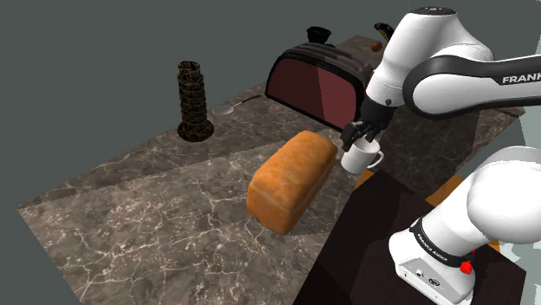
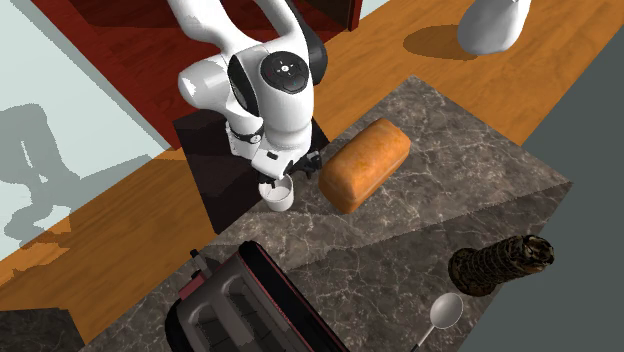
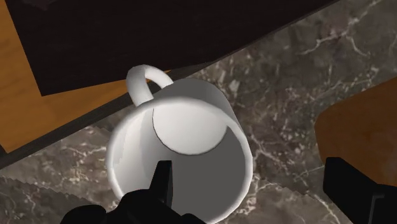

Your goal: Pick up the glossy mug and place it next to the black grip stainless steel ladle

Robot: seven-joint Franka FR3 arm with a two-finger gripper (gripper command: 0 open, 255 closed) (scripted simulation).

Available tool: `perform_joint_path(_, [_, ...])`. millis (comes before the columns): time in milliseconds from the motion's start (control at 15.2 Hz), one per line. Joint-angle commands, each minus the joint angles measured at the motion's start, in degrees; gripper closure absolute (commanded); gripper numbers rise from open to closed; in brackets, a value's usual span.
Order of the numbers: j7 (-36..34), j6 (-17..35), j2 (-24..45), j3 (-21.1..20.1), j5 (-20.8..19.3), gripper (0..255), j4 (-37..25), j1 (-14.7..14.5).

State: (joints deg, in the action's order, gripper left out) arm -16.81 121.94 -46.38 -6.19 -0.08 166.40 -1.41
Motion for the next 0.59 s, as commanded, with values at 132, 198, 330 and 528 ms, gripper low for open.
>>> perform_joint_path(132, [-0.16, 4.47, 2.37, -0.17, -0.12, 0, 2.10, 0.23])
perform_joint_path(198, [-0.19, 5.58, 3.00, -0.20, -0.16, 0, 2.58, 0.30])
perform_joint_path(330, [-0.23, 7.37, 4.04, -0.25, -0.23, 0, 3.32, 0.42])
perform_joint_path(528, [-0.23, 7.38, 4.06, -0.26, -0.23, 0, 3.31, 0.43])
